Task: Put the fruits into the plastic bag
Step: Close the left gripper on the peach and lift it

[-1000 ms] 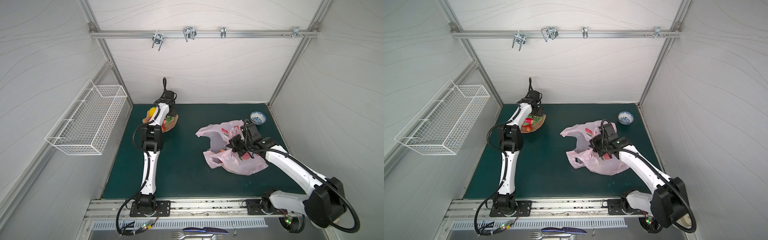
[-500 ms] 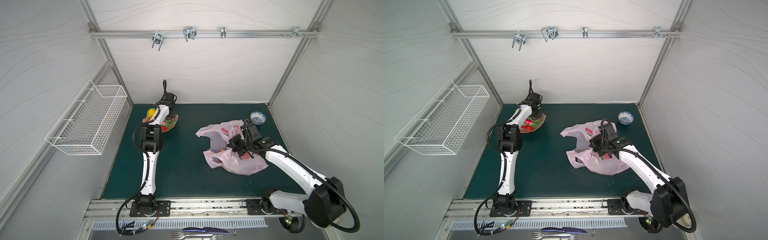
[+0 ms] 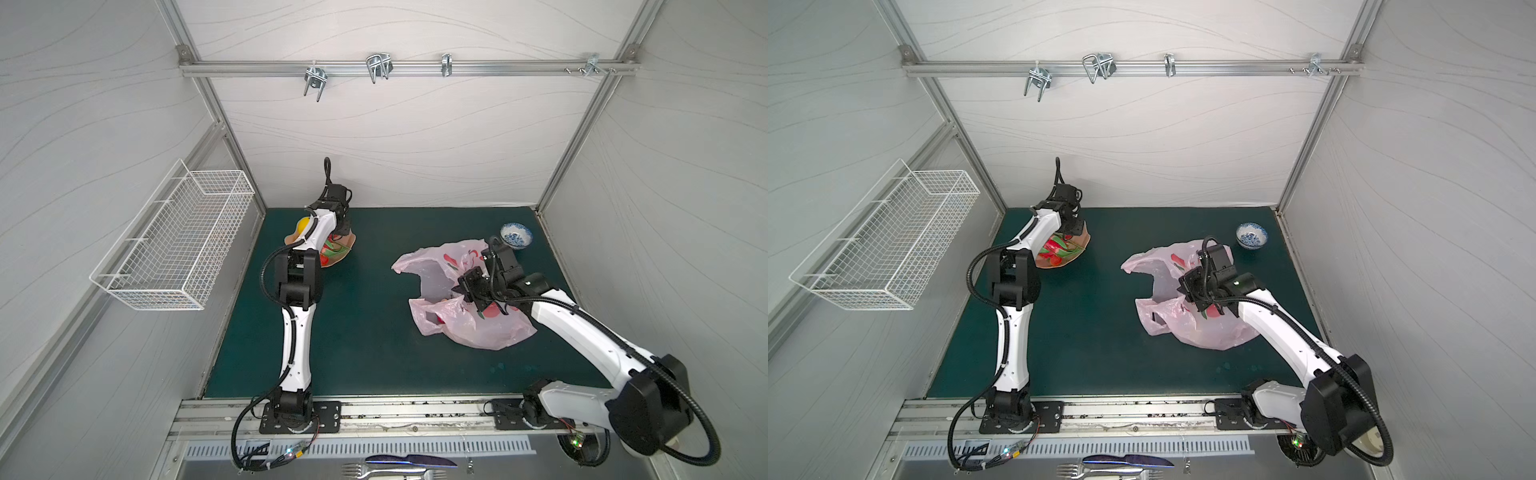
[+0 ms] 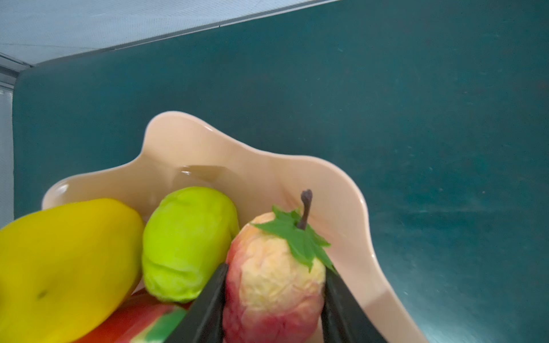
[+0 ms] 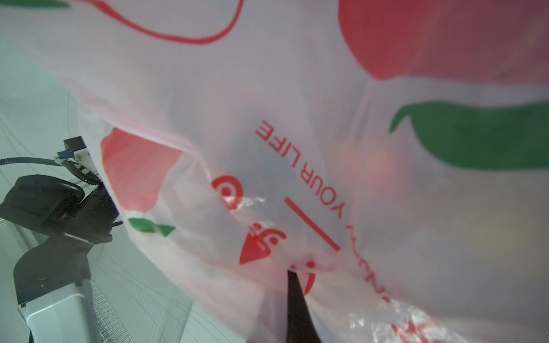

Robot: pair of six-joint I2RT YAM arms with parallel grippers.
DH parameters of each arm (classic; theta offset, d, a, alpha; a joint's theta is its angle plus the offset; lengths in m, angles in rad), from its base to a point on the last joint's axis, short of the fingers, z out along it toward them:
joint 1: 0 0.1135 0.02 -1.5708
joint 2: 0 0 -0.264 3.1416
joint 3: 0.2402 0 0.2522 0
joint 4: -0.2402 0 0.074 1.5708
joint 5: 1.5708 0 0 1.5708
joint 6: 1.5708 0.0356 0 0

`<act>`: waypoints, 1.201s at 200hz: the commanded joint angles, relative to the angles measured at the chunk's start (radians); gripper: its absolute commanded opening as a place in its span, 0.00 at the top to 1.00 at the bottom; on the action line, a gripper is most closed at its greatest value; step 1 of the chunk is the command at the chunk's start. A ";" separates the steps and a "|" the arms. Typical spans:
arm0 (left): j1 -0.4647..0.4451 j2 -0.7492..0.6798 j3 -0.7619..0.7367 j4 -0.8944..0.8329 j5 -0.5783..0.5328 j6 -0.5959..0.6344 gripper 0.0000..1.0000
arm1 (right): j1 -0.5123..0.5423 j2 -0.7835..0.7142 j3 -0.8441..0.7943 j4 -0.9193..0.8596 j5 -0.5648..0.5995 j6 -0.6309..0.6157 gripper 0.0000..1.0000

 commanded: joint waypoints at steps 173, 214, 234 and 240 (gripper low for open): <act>0.008 -0.447 -0.421 0.118 0.208 -0.083 0.63 | -0.003 -0.007 0.030 0.013 0.017 0.011 1.00; 0.008 -0.583 -0.534 0.146 0.287 -0.092 0.64 | -0.003 0.001 0.032 0.025 0.011 0.010 1.00; 0.007 -0.648 -0.585 0.157 0.348 -0.107 0.65 | -0.003 0.005 0.034 0.031 0.008 0.012 1.00; 0.008 -0.669 -0.604 0.161 0.371 -0.115 0.66 | -0.003 0.005 0.035 0.033 0.007 0.012 1.00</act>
